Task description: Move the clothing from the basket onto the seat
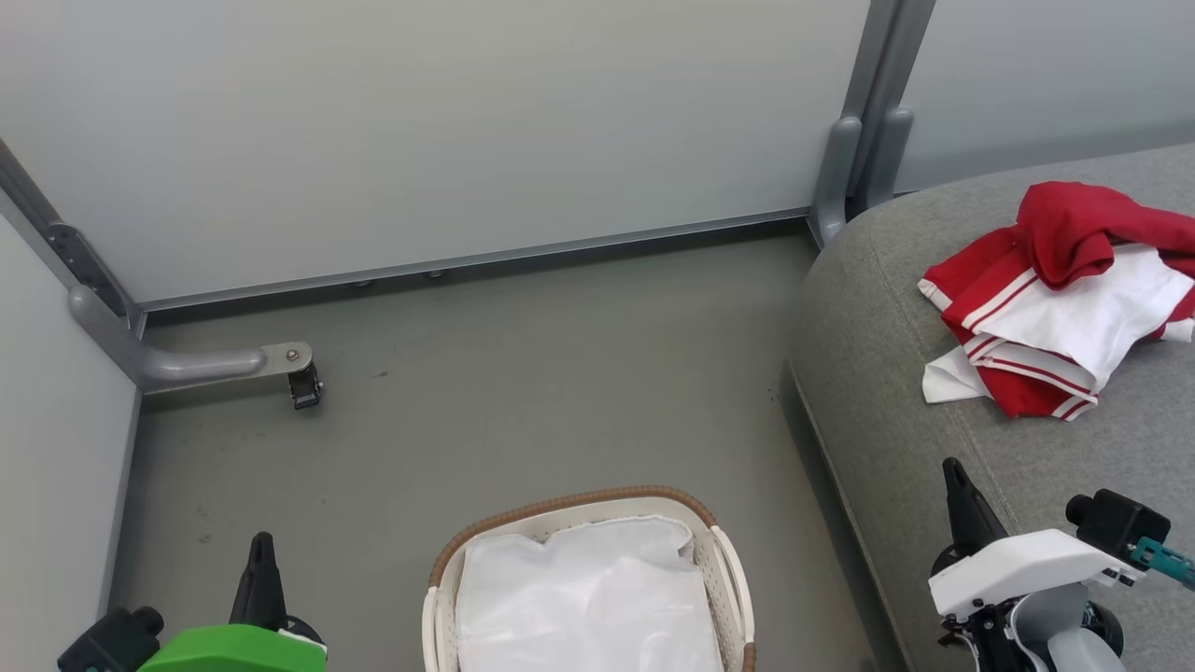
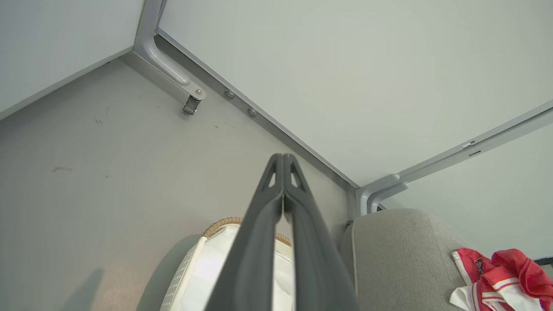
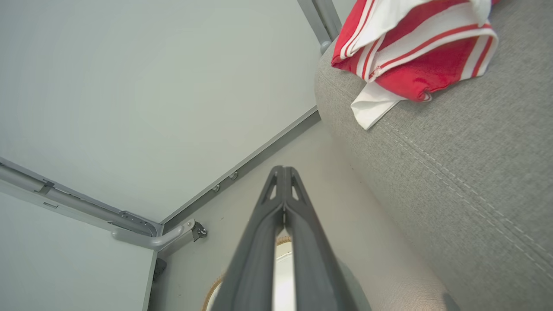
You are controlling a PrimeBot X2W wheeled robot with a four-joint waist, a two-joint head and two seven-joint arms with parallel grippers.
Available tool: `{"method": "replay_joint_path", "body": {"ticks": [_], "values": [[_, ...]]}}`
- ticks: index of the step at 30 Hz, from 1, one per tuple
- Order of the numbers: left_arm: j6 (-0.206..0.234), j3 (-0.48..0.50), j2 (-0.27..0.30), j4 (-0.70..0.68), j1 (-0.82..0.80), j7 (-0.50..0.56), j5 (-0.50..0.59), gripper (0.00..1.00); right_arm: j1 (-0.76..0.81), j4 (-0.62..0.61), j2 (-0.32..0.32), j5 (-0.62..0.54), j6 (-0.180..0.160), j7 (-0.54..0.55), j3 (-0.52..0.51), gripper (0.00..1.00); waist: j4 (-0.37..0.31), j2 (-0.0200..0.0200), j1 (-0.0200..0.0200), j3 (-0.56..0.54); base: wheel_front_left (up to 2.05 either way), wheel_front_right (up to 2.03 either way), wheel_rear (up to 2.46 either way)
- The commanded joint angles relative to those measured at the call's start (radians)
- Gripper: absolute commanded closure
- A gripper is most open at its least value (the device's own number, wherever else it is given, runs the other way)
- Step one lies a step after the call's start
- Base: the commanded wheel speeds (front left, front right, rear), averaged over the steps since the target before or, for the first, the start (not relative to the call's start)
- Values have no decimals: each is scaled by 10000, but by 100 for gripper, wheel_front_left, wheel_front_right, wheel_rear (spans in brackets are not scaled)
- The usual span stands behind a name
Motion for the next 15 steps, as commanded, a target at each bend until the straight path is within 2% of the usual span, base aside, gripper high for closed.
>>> {"method": "replay_joint_path", "body": {"ticks": [1,15], "values": [[-38,57,51,-158,-303,70,-365,100,-71,-196,-58,401,-3,86,-71,100,-5,0,1,-3,0,0,0],[-77,163,58,-324,-528,524,-1992,100,-74,-413,-60,2264,-5,540,-259,100,-56,0,1,-26,0,0,0]]}}
